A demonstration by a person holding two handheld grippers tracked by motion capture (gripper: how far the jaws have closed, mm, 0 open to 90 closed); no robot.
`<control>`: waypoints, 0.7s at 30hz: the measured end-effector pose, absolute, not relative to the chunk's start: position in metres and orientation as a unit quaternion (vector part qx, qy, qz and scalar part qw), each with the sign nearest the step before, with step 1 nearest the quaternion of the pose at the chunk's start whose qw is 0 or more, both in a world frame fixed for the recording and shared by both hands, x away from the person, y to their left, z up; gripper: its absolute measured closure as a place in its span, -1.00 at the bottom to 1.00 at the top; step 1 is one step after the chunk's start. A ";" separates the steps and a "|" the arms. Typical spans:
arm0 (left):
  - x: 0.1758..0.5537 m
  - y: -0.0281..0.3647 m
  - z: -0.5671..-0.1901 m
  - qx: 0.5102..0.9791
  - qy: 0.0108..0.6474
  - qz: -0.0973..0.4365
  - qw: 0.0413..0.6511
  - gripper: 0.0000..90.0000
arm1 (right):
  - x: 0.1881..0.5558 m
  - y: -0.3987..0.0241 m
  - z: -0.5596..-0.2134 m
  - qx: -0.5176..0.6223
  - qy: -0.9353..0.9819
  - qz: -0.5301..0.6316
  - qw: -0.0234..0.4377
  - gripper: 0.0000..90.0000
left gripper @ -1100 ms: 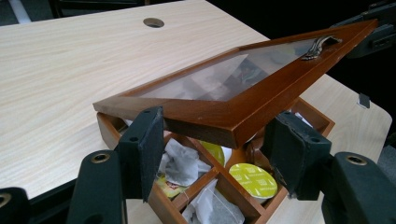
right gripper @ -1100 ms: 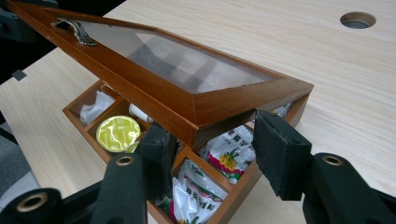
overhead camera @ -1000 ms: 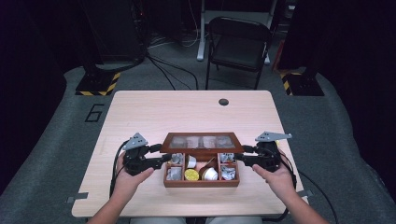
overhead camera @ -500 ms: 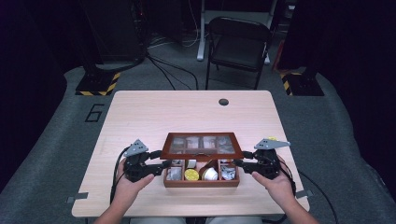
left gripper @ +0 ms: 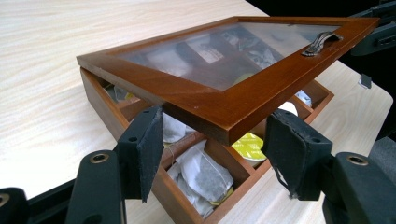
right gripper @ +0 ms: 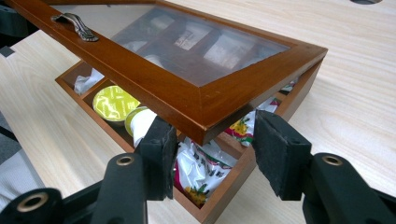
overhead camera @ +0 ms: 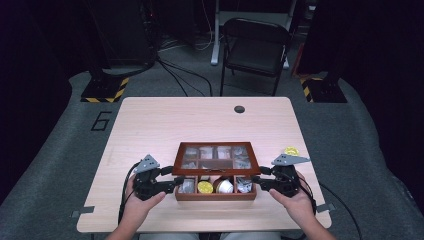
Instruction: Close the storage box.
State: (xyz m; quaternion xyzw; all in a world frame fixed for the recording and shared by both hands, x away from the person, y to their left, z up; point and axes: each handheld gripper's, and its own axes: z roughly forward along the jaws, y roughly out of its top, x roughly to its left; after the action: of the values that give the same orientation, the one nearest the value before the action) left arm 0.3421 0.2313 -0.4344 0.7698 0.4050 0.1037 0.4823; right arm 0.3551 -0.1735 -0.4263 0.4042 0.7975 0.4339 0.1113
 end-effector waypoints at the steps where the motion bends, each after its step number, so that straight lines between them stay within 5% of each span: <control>1: 0.341 0.231 -0.435 0.770 0.406 0.103 0.481 -0.15 | 0.355 -0.173 -0.427 0.404 0.798 0.433 0.111 0.11; 21: 0.330 0.229 -0.455 0.768 0.417 0.097 0.476 -0.16 | 0.342 -0.173 -0.448 0.414 0.793 0.433 0.115 0.06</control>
State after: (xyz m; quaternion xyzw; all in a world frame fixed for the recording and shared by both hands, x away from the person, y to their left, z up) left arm 0.3304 0.2294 -0.4554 0.7682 0.4168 0.0966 0.4763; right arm 0.3417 -0.1730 -0.4478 0.4142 0.7925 0.4325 0.1151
